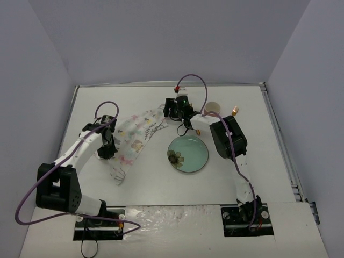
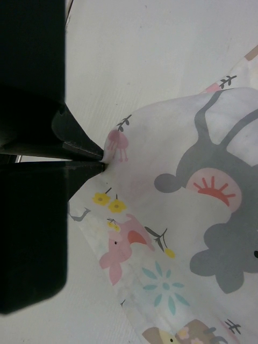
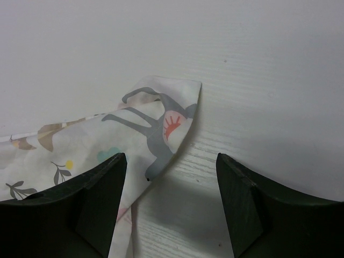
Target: Set the dinner table for one person
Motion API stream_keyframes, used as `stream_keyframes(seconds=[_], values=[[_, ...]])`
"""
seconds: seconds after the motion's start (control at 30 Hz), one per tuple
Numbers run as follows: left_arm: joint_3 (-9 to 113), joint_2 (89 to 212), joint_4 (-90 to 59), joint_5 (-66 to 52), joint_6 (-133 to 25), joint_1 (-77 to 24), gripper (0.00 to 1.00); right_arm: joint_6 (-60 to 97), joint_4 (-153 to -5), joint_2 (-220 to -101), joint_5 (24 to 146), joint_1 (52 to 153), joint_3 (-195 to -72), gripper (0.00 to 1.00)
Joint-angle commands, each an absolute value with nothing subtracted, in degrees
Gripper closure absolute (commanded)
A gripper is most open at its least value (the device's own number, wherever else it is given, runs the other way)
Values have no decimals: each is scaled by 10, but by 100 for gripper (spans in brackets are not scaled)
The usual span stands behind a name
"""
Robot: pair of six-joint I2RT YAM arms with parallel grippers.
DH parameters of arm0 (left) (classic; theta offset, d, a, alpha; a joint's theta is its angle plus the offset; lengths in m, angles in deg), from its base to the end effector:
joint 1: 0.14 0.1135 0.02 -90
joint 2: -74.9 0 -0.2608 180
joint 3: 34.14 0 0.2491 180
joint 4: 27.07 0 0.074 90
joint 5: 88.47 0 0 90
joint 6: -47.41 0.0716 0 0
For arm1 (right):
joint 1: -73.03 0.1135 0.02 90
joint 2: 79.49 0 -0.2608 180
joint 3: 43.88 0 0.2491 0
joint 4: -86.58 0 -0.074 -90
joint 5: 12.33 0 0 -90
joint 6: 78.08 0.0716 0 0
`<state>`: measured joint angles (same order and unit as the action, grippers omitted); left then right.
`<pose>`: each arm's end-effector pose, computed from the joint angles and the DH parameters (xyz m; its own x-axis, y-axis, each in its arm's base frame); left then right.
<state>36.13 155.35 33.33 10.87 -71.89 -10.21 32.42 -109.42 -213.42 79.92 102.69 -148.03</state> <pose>0.2679 -0.0358 0.1902 -0.8682 -0.3363 -0.3649 -0.3503 0.9362 -0.0292 0.4839 0.2788 0.1429 -0.3786 0.1871 -0.9064 -0.4217 0.8369 0.3489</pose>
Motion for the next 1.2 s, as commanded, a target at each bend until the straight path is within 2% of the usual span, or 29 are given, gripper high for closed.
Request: stream_keyframes(seconds=[0.0,0.23,0.4,0.47,0.53,0.7,0.83,1.03,1.17], values=[[363,1531,334,105,-711,-102,100,324,-1138,-2141,814,1031,-1514,38],[361,1522,339,100,-709,-101,100,325,-1138,-2170,807,1032,-1542,50],[364,1518,343,101,-707,-101,100,311,-1146,-2169,788,1032,-1541,74],[371,1518,346,100,-702,-99,100,301,-1146,-2162,781,1032,-1541,89],[380,1519,348,100,-697,-95,100,289,-1144,-2151,764,1030,-1542,99],[420,1527,359,96,-679,-50,100,244,-1120,-2108,744,1030,-1580,100],[498,1537,377,91,-671,-27,100,225,-1086,-2078,753,1031,-1633,100],[679,1576,398,97,-663,12,100,233,-1077,-2042,787,1032,-1702,100],[855,1626,431,87,-661,53,100,241,-1062,-2045,812,1034,-1787,100]])
